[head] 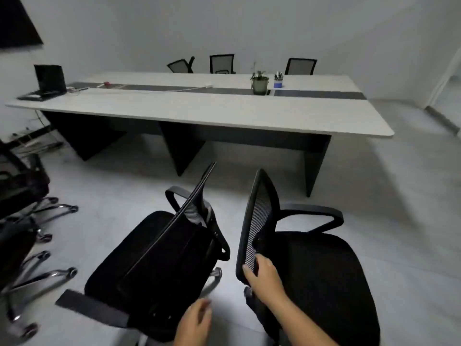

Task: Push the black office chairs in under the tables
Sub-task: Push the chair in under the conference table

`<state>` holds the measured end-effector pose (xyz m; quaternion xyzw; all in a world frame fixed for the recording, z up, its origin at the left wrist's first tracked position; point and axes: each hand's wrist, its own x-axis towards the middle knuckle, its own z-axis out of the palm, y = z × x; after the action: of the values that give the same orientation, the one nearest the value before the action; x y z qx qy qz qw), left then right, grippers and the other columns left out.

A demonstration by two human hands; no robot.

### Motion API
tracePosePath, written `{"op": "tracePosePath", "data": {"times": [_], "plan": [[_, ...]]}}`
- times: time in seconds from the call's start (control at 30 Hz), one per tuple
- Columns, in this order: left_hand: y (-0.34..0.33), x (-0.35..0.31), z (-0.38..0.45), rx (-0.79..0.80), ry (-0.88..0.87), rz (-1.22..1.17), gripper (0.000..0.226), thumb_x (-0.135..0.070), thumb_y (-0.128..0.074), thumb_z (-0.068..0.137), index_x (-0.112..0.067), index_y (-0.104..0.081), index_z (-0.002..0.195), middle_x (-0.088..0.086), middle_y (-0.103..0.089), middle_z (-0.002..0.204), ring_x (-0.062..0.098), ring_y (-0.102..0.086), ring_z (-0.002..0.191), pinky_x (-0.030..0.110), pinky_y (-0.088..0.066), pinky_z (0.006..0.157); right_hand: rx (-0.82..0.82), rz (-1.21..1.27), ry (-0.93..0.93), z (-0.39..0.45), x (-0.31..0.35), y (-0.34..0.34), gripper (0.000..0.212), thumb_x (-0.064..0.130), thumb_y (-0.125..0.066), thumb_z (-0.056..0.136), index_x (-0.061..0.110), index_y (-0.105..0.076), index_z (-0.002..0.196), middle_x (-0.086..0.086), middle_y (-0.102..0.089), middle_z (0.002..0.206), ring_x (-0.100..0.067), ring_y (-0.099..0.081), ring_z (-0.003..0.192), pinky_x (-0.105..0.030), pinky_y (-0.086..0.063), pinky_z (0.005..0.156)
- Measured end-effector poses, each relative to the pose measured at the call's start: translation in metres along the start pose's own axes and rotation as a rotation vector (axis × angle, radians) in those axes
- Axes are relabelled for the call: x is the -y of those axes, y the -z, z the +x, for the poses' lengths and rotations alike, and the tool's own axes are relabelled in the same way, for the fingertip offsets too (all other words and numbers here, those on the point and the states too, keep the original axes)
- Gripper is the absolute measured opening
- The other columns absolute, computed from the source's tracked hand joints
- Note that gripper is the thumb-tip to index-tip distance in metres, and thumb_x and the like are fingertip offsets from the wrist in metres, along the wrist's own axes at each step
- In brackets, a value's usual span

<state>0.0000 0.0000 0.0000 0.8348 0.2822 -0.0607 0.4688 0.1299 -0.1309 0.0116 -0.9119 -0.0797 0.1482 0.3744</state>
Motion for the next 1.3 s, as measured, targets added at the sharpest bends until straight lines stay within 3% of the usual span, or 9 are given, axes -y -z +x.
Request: {"op": "tracePosePath", "data": {"times": [0.2, 0.4, 0.57, 0.67, 0.8, 0.9, 1.0, 1.13, 1.3], "plan": [[0.017, 0.003, 0.037, -0.182, -0.173, -0.004, 0.027, -0.006, -0.051, 0.09, -0.01, -0.057, 0.116, -0.003, -0.054, 0.106, 0.003, -0.051, 0.092, 0.009, -0.036, 0.074, -0.089, -0.266, -0.135, 0.044, 0.036, -0.045, 0.039, 0.014, -0.043, 0.093, 0.002, -0.032, 0.129, -0.014, -0.041, 0.133, -0.027, -0.04, 0.122, -0.032, -0.039, 0.097], [0.002, -0.02, 0.076, -0.181, -0.35, 0.185, 0.041, -0.009, -0.055, 0.088, -0.011, -0.048, 0.128, -0.004, -0.05, 0.124, 0.015, -0.041, 0.123, 0.011, -0.025, 0.091, -0.07, -0.289, 0.045, 0.009, -0.013, -0.029, 0.045, 0.024, -0.046, 0.092, 0.009, -0.032, 0.132, -0.006, -0.043, 0.126, -0.02, -0.043, 0.117, -0.026, -0.038, 0.095], [-0.025, -0.079, 0.098, 0.073, -0.712, 0.539, 0.067, -0.036, -0.07, 0.077, -0.017, -0.042, 0.135, 0.003, -0.034, 0.147, 0.02, -0.024, 0.14, 0.026, -0.02, 0.112, 0.103, -0.252, 0.097, -0.064, -0.077, 0.025, 0.056, 0.032, -0.046, 0.092, 0.025, -0.021, 0.142, 0.005, -0.037, 0.134, -0.007, -0.036, 0.123, -0.014, -0.028, 0.099], [-0.041, -0.102, 0.098, 0.163, -1.086, 0.859, 0.078, -0.068, -0.074, 0.043, -0.023, -0.068, 0.107, -0.001, -0.067, 0.116, 0.023, -0.06, 0.113, 0.048, -0.049, 0.088, 0.066, -0.179, 0.003, -0.097, -0.111, 0.063, 0.046, 0.031, -0.047, 0.092, 0.032, -0.031, 0.135, 0.013, -0.04, 0.129, -0.001, -0.037, 0.123, -0.007, -0.026, 0.096], [-0.07, -0.108, 0.102, 0.148, -1.319, 0.857, 0.058, -0.073, -0.04, 0.069, -0.028, -0.075, 0.079, -0.018, -0.073, 0.081, 0.003, -0.07, 0.079, 0.034, -0.046, 0.083, -0.007, -0.33, -0.173, -0.119, -0.143, 0.095, 0.053, 0.053, -0.047, 0.087, 0.033, -0.033, 0.134, 0.012, -0.038, 0.109, -0.003, -0.039, 0.117, -0.01, -0.029, 0.09], [-0.092, -0.107, 0.103, 0.053, -1.393, 0.781, 0.07, -0.061, -0.02, 0.089, -0.023, -0.073, 0.063, -0.014, -0.068, 0.061, 0.007, -0.065, 0.055, 0.021, -0.033, 0.068, -0.222, -0.606, -0.123, -0.115, -0.158, 0.105, 0.052, 0.058, -0.075, 0.06, 0.018, -0.071, 0.093, 0.005, -0.057, 0.078, -0.012, -0.064, 0.074, -0.019, -0.049, 0.06], [-0.109, -0.103, 0.097, -0.081, -1.379, 0.73, 0.08, -0.066, -0.013, 0.088, -0.02, -0.068, 0.053, -0.009, -0.062, 0.049, 0.012, -0.059, 0.044, 0.024, -0.03, 0.061, -0.464, -0.663, -0.016, -0.108, -0.181, 0.113, 0.049, 0.06, -0.051, 0.062, 0.015, -0.068, 0.052, 0.001, -0.06, 0.051, -0.017, -0.058, 0.042, -0.014, -0.043, 0.042], [-0.127, -0.095, 0.09, -0.178, -1.282, 0.663, 0.08, -0.068, -0.02, 0.086, -0.014, -0.063, 0.047, -0.002, -0.056, 0.042, 0.016, -0.055, 0.038, 0.026, -0.028, 0.057, -0.6, -0.749, 0.129, -0.09, -0.212, 0.129, 0.076, 0.069, -0.019, 0.083, 0.017, -0.06, 0.046, 0.002, -0.055, 0.047, -0.016, -0.053, 0.039, -0.019, -0.035, 0.044], [-0.138, -0.114, 0.09, -0.252, -1.177, 0.718, 0.082, -0.066, -0.018, 0.087, -0.013, -0.066, 0.049, -0.002, -0.057, 0.042, 0.014, -0.056, 0.038, 0.027, -0.03, 0.057, -0.55, -0.712, 0.313, -0.044, -0.233, 0.157, 0.078, 0.067, -0.016, 0.087, 0.016, -0.056, 0.043, 0.001, -0.05, 0.044, -0.016, -0.049, 0.037, -0.018, -0.035, 0.037]]}}
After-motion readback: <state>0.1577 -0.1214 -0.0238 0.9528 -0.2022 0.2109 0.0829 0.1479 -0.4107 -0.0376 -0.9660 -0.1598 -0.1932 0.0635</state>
